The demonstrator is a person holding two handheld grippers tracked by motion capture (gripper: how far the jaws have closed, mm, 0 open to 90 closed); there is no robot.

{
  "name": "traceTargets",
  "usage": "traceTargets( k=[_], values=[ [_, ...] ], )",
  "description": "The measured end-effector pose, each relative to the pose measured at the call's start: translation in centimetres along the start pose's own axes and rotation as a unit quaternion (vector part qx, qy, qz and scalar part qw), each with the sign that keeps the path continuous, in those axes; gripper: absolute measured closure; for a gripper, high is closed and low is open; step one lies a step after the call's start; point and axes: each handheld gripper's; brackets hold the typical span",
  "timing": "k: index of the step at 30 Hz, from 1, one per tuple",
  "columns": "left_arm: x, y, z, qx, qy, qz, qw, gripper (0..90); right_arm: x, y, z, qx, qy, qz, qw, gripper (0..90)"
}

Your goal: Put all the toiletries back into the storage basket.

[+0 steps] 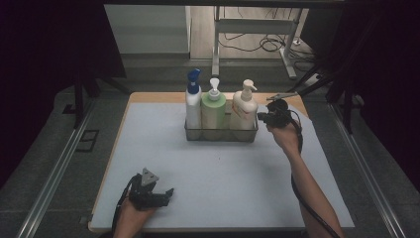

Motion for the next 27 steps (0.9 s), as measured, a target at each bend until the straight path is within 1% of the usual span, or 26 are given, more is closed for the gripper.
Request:
traceTargets(
  k=[4, 10, 13, 15, 19, 21, 24, 27],
  values=[
    [0.0, 0.0, 0.0, 0.000, 0.000, -0.001, 1.0000, 12.1, 0.2, 0.8, -0.4, 0.011, 0.010, 0.001, 0.9999, 89.8],
    [0.0, 0.0, 0.0, 0.000, 0.000, -0.001, 1.0000, 12.1, 0.5, 2.0, -0.6, 0.021, 0.004, 0.005, 0.9998, 89.8],
    [0.0, 0.0, 0.0, 0.000, 0.000, -0.001, 1.0000, 12.1, 0.6, 2.4, -0.9, 0.030, 0.002, 0.005, 0.9995, 89.8],
    [0.0, 0.0, 0.0, 0.000, 0.000, -0.001, 1.0000, 12.1, 0.6, 2.7, -1.1, 0.037, 0.008, 0.006, 0.9993, 89.7],
    [0.0, 0.0, 0.0, 0.000, 0.000, 0.000, 1.0000, 12.1, 0.4, 3.1, -1.0, 0.033, 0.008, 0.011, 0.9994, 89.8],
    [0.0, 0.0, 0.0, 0.000, 0.000, -0.001, 1.0000, 12.1, 0.3, 3.3, -0.9, 0.036, 0.011, 0.012, 0.9992, 89.8],
    [0.0, 0.0, 0.0, 0.000, 0.000, 0.000, 1.0000, 12.1, 0.2, 3.5, -0.9, 0.033, 0.006, 0.015, 0.9993, 89.8],
    [0.0, 0.0, 0.0, 0.000, 0.000, 0.000, 1.0000, 12.0, 0.1, 3.6, -0.8, 0.033, 0.010, 0.019, 0.9992, 89.8]
  ],
)
Point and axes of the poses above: each handheld gripper's, and its own axes: y roughly forward along the jaws, x roughly out of its top, z roughly to its left, and after that the axes turned 2 degrees about x, right-handed
